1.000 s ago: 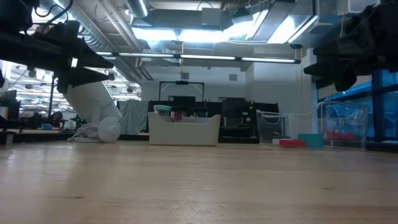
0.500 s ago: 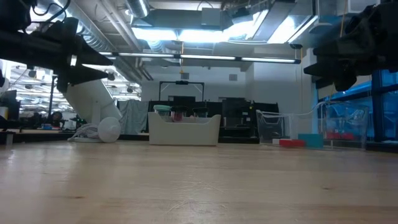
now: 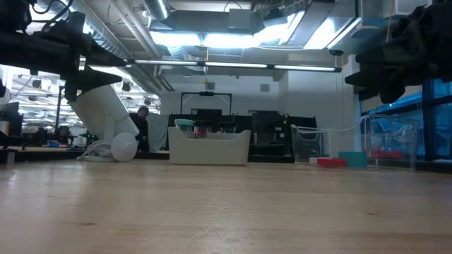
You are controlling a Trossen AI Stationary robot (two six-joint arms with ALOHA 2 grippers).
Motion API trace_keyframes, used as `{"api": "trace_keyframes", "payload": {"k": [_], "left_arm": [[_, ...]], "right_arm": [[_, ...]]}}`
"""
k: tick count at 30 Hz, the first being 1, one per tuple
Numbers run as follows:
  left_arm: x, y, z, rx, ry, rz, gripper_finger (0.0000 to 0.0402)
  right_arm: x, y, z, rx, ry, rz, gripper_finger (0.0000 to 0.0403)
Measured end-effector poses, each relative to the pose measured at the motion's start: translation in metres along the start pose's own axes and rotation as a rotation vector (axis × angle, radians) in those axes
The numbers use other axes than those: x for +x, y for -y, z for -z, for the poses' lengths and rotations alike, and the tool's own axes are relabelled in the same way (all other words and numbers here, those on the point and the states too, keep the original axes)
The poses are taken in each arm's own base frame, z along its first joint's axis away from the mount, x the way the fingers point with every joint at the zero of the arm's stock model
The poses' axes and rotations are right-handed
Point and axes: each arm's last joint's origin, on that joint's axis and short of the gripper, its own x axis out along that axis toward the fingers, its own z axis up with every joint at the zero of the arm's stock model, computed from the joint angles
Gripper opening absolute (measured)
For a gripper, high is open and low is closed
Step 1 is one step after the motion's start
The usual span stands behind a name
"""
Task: Pick & Place Office items
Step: Return to Home Position
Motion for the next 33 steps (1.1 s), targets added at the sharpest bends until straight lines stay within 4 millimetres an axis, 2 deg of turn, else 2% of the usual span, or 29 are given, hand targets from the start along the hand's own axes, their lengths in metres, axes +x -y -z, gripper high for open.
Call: {"api": "trace_keyframes", "payload": {"k": [4, 15, 33], "left_arm": [[0.000, 0.000, -0.001, -0.006, 0.005, 0.003, 0.0212], [-0.003, 0.000, -0.006, -0.046, 0.043, 0.024, 0.0212], [-0.007, -0.001, -0.012, -0.095, 0.088, 0.048, 0.0212]], "right_arm": [[-0.001, 0.000, -0.002, 0.008, 0.011, -0.003, 0.0323], [-0.012, 0.009, -0.023, 0.128, 0.191, -0.005, 0.0323], [-0.021, 0.037, -0.045, 0.204, 0.431, 0.208, 0.0323]]}}
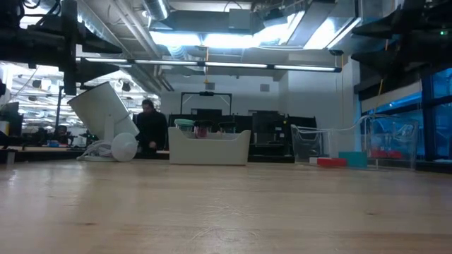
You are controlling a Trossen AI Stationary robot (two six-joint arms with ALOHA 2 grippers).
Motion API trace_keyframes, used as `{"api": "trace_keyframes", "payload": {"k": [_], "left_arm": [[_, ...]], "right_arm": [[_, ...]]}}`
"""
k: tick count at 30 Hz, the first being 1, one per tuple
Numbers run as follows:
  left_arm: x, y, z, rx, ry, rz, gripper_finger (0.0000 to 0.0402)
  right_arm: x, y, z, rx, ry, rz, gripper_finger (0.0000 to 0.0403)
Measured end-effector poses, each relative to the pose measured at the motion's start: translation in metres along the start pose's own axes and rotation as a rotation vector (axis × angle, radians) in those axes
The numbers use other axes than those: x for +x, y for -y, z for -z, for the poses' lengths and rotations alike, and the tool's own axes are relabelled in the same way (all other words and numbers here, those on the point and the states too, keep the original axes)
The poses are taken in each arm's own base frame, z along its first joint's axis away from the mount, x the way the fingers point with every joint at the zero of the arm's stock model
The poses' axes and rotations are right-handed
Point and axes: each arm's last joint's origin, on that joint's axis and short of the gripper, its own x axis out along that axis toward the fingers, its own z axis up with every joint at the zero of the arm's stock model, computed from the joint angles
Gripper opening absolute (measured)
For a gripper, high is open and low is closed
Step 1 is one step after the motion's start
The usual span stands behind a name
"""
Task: Pick & Place Office items
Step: Return to Home Position
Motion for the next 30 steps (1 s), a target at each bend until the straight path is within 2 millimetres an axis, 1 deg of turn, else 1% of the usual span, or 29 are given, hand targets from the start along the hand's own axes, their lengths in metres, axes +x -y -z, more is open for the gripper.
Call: {"api": "trace_keyframes", "payload": {"k": [7, 13, 30], "left_arm": [[0.0000, 0.0000, 0.0000, 0.000, 0.000, 0.000, 0.0212], [0.0000, 0.0000, -0.0001, 0.000, 0.000, 0.001, 0.0212], [0.0000, 0.0000, -0.0001, -0.001, 0.001, 0.001, 0.0212]], "right_arm": [[-0.0013, 0.0059, -0.0087, 0.018, 0.083, 0.043, 0.0323], [-0.0003, 0.0084, -0.0094, 0.007, 0.096, 0.072, 0.0323], [-0.0003, 0.0084, -0.0094, 0.006, 0.096, 0.072, 0.0323]]}}
